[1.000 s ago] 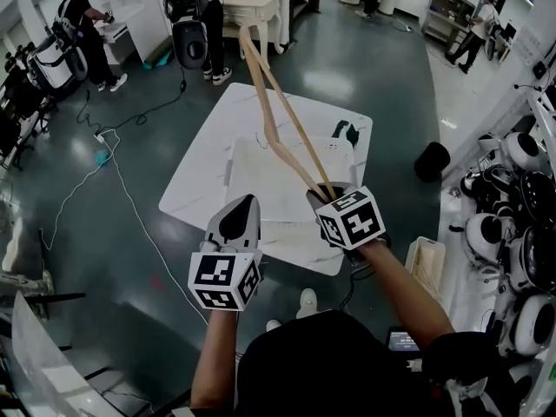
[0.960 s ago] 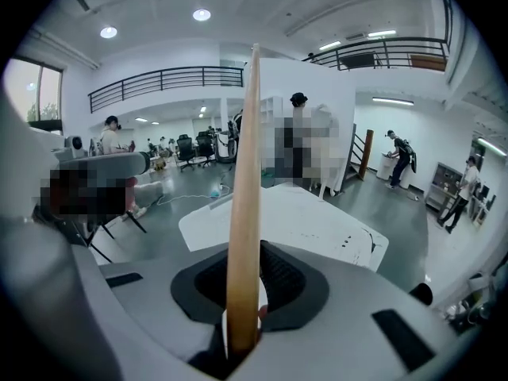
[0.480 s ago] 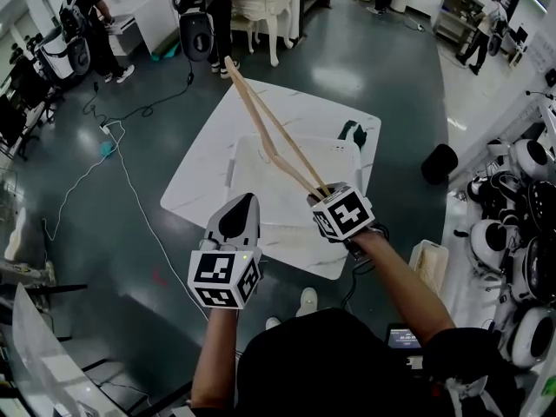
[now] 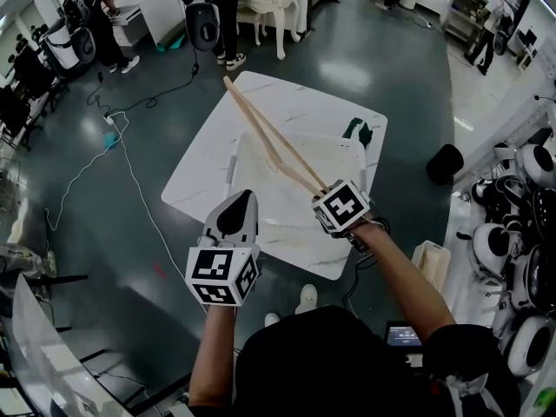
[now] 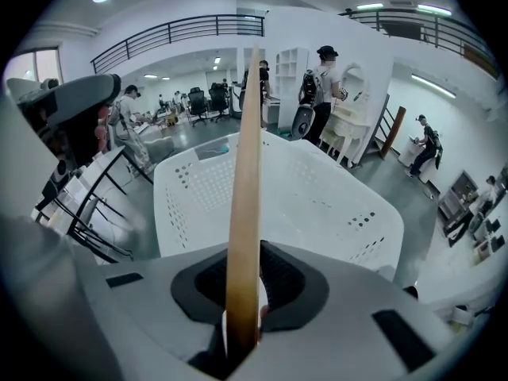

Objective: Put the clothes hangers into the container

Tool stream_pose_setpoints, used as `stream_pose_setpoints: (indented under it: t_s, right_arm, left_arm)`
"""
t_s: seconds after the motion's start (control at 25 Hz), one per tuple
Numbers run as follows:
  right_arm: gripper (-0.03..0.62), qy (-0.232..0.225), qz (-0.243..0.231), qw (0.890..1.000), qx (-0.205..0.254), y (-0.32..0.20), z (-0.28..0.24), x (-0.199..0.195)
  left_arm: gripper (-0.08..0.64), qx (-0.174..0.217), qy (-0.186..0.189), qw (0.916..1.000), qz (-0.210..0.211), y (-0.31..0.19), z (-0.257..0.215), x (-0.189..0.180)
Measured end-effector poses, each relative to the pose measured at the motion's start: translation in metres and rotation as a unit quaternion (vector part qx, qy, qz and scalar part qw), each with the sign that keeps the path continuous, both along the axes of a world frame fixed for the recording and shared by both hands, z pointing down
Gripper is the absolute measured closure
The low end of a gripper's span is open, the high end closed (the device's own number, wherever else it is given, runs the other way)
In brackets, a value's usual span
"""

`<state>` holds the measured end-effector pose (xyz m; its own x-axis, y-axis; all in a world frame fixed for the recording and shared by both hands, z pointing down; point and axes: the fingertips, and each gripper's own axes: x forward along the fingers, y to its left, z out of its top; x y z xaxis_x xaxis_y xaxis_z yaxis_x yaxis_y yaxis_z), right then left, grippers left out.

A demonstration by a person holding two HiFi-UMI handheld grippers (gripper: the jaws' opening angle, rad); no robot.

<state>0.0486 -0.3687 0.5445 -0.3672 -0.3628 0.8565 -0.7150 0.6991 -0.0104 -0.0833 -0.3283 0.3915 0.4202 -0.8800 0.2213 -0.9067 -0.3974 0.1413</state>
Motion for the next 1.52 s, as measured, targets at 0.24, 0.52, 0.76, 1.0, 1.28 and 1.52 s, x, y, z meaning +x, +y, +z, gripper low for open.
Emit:
stream_pose_setpoints:
  t_s: [0.24, 0.52, 0.76, 1.0, 1.28, 1.52]
  right_arm:
    - [0.530, 0.024, -0.012, 0.999, -0.027, 0.000, 0.018, 0.005]
    - [0.529, 0.050, -0.027, 0.997, -0.061, 0.004, 0.036, 0.008]
    - [0.529, 0.071, -0.027, 0.994, -0.078, 0.007, 0.043, 0.008]
    - [0.529, 0.080, -0.028, 0.992, -0.094, 0.008, 0.052, 0.007]
    - [0.530, 0.075, -0.019, 0.991, -0.108, 0.006, 0.058, 0.005]
    - [0.529, 0.090, -0.027, 0.990, -0.108, 0.009, 0.065, 0.005]
  left_arm:
    - [0.555, -0.001, -0.004, 1.0000, -0.004, -0.001, 0.001, 0.001]
    - [0.555, -0.005, -0.005, 0.9999, -0.009, -0.003, 0.004, 0.000]
    - [0.555, -0.007, -0.003, 0.9999, -0.011, -0.003, 0.006, -0.002]
    - [0.555, -0.008, -0.001, 0.9998, -0.016, -0.002, 0.009, -0.005]
    - [0.555, -0.011, 0.003, 0.9998, -0.019, -0.003, 0.010, -0.012]
    - [0.555, -0.014, 0.006, 0.9997, -0.019, -0.003, 0.014, -0.014]
